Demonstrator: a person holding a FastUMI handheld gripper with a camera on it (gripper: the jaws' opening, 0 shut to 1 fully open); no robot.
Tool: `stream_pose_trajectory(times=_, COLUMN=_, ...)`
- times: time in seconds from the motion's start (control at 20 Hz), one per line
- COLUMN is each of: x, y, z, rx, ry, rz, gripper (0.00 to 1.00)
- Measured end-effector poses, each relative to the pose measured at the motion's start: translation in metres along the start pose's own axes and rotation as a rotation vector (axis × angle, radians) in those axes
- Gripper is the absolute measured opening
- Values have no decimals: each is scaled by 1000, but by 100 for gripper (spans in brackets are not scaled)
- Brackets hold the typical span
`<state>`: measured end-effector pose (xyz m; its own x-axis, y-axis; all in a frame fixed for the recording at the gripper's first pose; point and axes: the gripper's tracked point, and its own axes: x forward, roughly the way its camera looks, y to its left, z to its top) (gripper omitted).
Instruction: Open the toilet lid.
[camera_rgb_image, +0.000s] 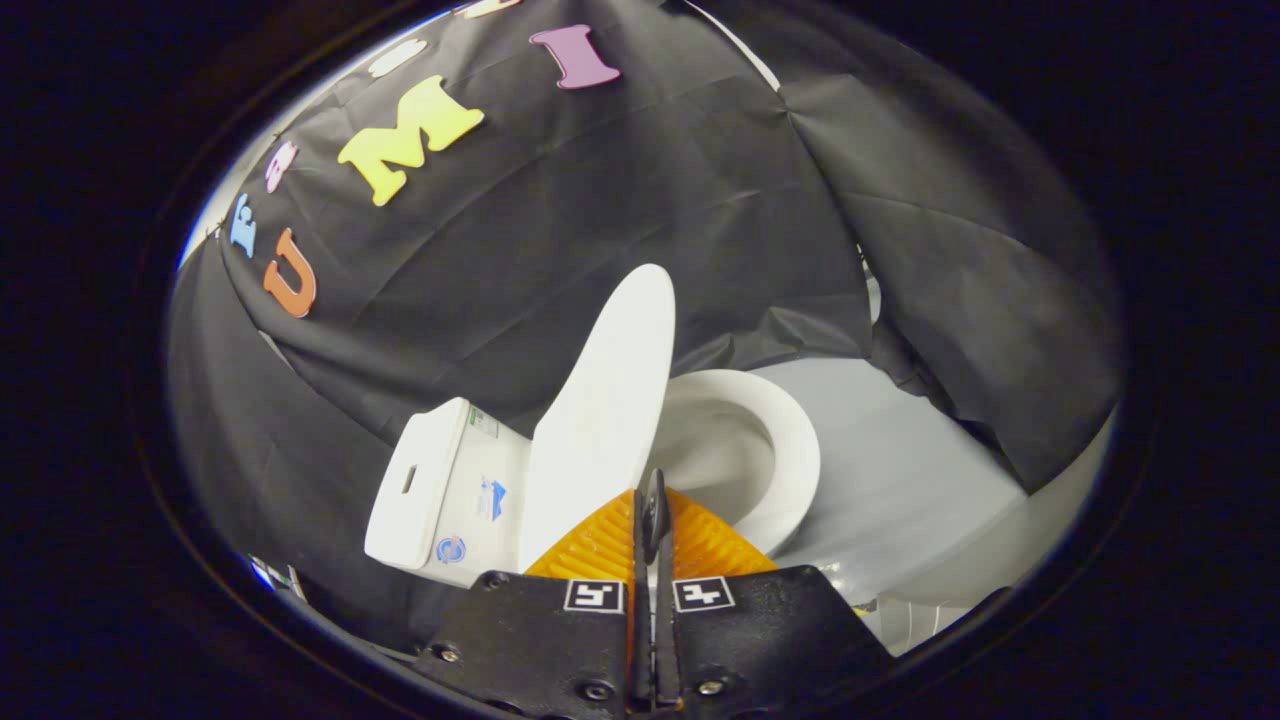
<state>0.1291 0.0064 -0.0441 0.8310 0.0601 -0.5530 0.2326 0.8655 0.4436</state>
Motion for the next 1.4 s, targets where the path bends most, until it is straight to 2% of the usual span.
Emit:
stream_pose_trajectory(times=0.4, x=-17, y=39, z=5, rx=-116, ry=-32, rz=-65, gripper=6)
stream_pose_trajectory(times=1.05, x=-36, y=119, z=17, rx=-201, ry=-80, rz=-64, gripper=6)
stream_pose_trajectory(times=1.4, x=-40, y=171, z=19, rx=-297, ry=-115, rz=-78, gripper=7)
